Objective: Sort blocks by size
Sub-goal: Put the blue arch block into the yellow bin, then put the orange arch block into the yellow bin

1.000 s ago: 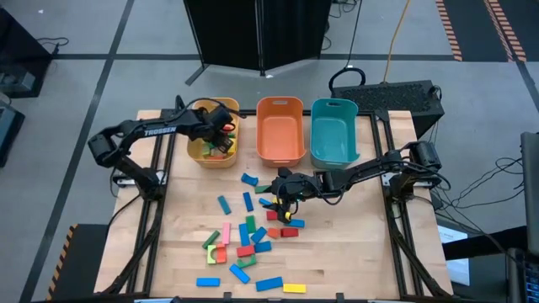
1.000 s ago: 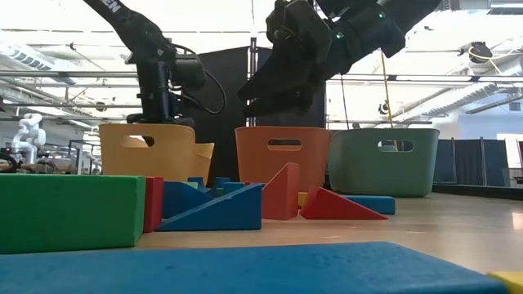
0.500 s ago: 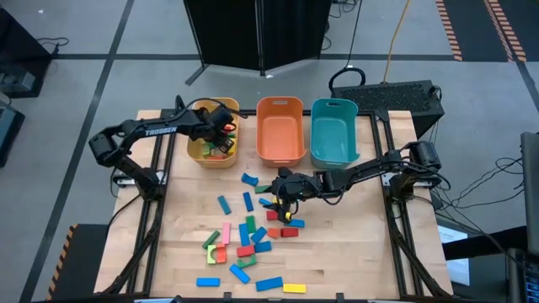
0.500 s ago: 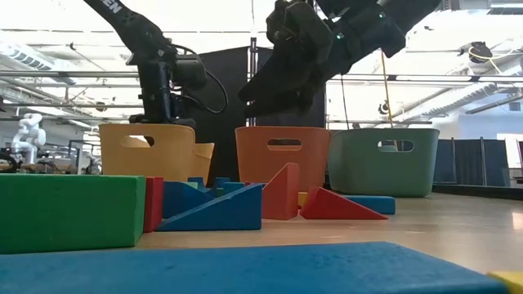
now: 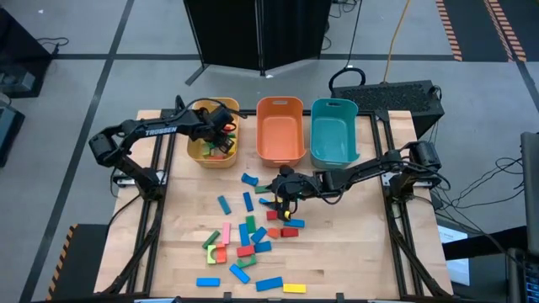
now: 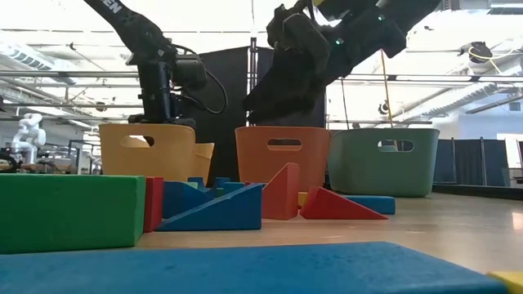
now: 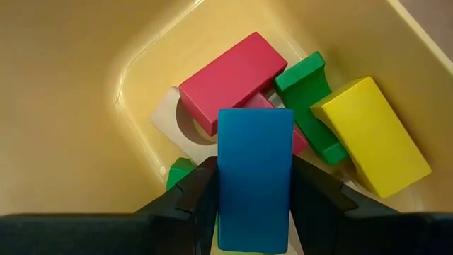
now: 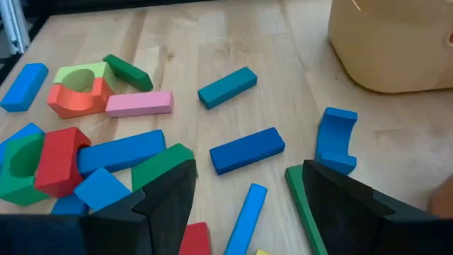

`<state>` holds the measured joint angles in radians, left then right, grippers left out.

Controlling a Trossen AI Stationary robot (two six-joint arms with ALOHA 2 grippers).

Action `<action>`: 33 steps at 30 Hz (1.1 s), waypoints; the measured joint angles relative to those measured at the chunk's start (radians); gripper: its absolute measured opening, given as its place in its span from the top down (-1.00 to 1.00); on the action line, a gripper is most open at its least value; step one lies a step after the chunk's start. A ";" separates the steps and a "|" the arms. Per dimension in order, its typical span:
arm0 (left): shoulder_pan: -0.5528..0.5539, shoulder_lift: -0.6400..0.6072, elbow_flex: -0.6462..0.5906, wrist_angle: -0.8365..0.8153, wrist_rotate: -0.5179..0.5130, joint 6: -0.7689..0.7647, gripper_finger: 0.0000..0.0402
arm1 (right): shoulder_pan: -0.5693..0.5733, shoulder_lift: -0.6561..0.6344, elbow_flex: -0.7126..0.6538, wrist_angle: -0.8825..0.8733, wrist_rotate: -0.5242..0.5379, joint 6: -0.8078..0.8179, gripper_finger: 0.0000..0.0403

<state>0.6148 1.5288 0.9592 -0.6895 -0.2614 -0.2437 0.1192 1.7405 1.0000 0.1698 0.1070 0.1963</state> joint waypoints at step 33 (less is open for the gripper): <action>-0.440 -0.383 -0.048 -0.030 0.028 -0.068 -0.32 | 0.001 0.036 0.001 -0.008 -0.039 -0.053 -0.23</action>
<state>0.1753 1.1455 0.9116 -0.7192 -0.2333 -0.3118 0.1200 1.7765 1.0010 0.1618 0.0685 0.1433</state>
